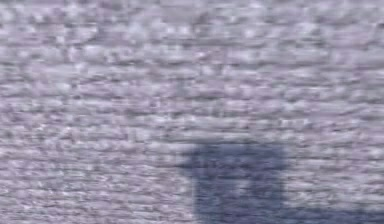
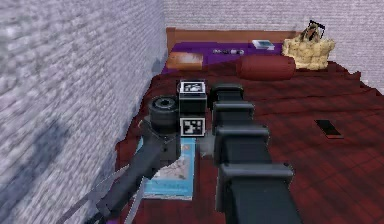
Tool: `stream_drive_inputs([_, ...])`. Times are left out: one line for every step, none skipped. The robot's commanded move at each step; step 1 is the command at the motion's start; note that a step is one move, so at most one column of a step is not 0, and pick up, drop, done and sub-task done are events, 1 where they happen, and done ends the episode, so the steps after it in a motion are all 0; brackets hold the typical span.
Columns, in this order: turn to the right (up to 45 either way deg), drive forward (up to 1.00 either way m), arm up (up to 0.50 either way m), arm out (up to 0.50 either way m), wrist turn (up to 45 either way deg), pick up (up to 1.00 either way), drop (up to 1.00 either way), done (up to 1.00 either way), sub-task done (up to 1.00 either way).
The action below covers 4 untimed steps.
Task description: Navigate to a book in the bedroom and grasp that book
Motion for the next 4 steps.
stream_drive_inputs([0.0, 0.0, 0.0, 0.0, 45.0, 0.0, 0.0, 0.0, 0.0])
stream_drive_inputs([0.0, 0.0, 0.0, 0.0, 45.0, 0.0, 0.0, 0.0, 0.0])
stream_drive_inputs([0.0, 0.0, 0.0, 0.0, 45.0, 0.0, 0.0, 0.0, 0.0])
stream_drive_inputs([0.0, 0.0, -0.3, 0.0, 0.0, 0.0, 0.0, 0.0, 0.0])
